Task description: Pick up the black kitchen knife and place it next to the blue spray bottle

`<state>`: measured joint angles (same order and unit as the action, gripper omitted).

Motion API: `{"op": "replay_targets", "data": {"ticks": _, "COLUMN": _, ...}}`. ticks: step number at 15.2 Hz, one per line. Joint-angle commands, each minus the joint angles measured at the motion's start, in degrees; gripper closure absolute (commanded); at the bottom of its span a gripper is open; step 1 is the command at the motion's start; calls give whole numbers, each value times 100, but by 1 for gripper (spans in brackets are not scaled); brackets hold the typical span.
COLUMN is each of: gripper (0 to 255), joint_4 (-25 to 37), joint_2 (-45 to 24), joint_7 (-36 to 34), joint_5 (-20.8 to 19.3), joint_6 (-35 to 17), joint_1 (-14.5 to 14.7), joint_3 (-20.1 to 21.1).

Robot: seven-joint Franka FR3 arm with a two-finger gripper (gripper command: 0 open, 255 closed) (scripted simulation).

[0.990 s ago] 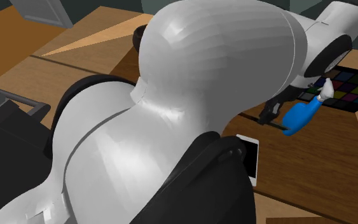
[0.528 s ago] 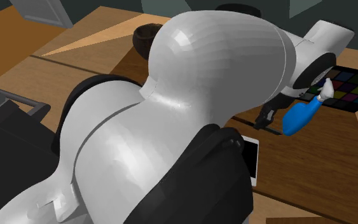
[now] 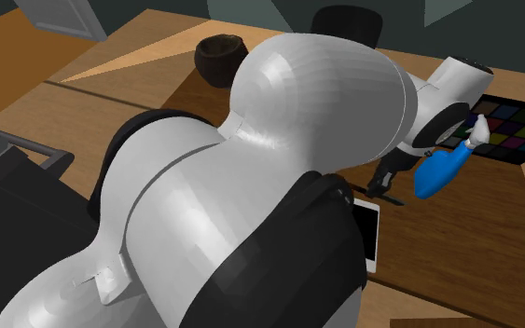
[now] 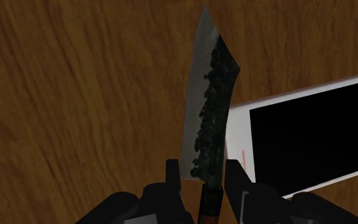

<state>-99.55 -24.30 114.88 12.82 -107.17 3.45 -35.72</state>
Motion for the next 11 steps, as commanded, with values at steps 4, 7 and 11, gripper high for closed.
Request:
{"op": "replay_targets", "data": {"ticks": 4, "gripper": 255, "joint_4": 5, "joint_2": -90, "joint_7": 35, "joint_5": 49, "joint_6": -74, "joint_1": -35, "joint_3": 22}}
{"op": "replay_targets", "data": {"ticks": 7, "gripper": 255, "joint_4": 5, "joint_2": -90, "joint_7": 35, "joint_5": 49, "joint_6": -74, "joint_1": -35, "joint_3": 22}}
{"op": "replay_targets", "data": {"ticks": 11, "gripper": 0, "joint_4": 5, "joint_2": -89, "joint_7": 35, "joint_5": 49, "joint_6": -73, "joint_1": -35, "joint_3": 21}}
